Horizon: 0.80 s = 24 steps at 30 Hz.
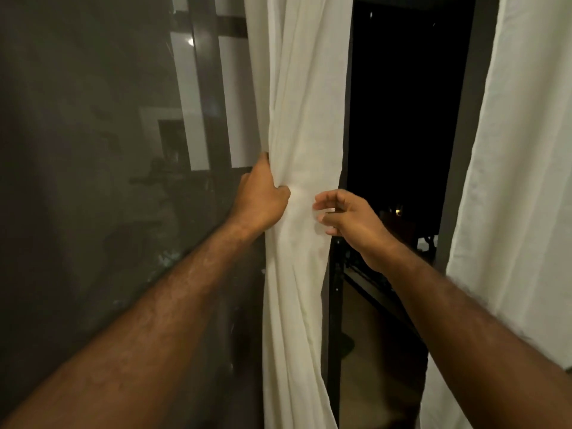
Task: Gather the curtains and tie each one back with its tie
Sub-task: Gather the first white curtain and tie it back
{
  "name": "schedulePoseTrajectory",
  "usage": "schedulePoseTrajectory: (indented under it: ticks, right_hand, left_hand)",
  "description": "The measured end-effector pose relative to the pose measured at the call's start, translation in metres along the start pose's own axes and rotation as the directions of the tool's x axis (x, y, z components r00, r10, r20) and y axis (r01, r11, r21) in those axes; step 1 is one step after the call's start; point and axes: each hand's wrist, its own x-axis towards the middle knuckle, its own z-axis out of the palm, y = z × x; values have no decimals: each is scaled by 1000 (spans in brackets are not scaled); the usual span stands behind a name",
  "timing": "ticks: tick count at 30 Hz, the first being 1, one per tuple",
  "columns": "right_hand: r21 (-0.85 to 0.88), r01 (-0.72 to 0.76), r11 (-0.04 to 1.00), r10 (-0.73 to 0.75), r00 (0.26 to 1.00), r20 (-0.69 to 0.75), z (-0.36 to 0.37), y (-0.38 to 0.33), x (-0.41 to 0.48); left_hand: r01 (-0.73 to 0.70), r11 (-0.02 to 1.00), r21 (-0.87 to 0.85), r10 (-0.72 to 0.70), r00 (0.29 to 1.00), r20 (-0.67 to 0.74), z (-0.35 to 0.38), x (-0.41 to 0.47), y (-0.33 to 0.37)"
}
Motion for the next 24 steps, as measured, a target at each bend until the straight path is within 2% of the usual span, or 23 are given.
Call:
schedulePoseTrajectory:
  ticks: [3,5,8,11,13,15,17,18,21,24]
  right_hand:
    - [3,-93,996,93,994,65,9,27,-15]
    - [35,-120,992,112,977,182,17,35,-21]
    - [4,-20,1000,17,938,345,37,36,-28]
    - [-119,98,988,-63,960,272,51,32,-31]
    - [-118,51,992,-31,985,169,46,38,-31]
    - [134,-78,988,58,987,147,36,46,-31]
    - [440,-198,876,136,976,167,27,50,-35]
    - [537,-224,814,144,972,186,24,50,-36]
    - [662,-293,690,145,952,270,17,50,-39]
    - [673,-345,654,154,932,329,13,51,-41]
  left_hand:
    - [-30,1000,2,30,999,-18,5,-8,-8]
    - [-50,999,2,50,998,-36,11,-9,-10]
    - [-51,999,-6,51,998,25,23,-14,-13]
    - [-63,998,21,60,990,131,36,-22,-17]
    - [-24,999,-37,32,976,214,41,-30,-22]
    - [87,981,-173,-28,948,318,41,-38,-27]
    - [155,962,-223,-55,915,399,41,-43,-36]
    - [145,967,-208,-48,910,411,42,-46,-41]
    - [35,997,-64,-5,905,425,49,-58,-55]
    - [-8,1000,19,0,928,371,58,-68,-62]
